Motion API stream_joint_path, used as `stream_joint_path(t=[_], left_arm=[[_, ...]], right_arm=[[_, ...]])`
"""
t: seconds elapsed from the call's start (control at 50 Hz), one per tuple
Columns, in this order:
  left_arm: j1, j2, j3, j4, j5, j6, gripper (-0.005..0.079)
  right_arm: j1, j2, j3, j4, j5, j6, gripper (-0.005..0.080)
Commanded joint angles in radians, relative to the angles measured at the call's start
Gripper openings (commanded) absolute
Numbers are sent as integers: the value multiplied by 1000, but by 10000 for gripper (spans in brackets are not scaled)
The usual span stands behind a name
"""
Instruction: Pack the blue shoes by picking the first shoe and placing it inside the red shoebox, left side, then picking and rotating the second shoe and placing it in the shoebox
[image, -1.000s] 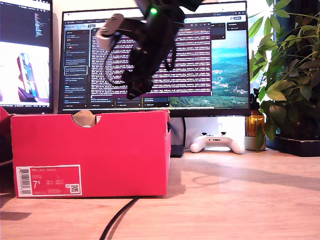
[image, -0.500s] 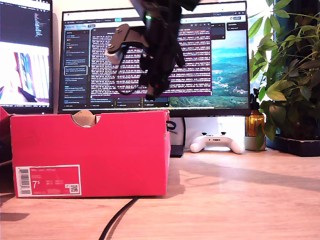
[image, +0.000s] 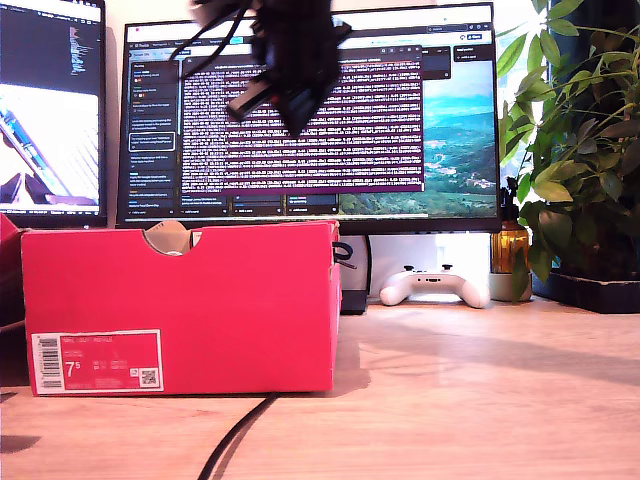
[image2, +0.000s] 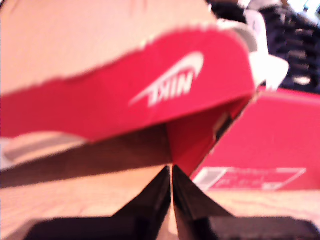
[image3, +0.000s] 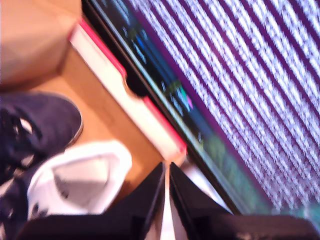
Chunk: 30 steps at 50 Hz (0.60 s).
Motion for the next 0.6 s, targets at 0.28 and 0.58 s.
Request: stream_joint_path(t=[0.28, 0.58], left_arm=[[-1, -290, -29, -279, 1, 55, -21], [-1, -525, -30, -498, -38, 54, -21]], right_arm=[[-156, -46, -10, -234, -207, 239, -5], [-265, -77, -12, -290, -214, 298, -5]])
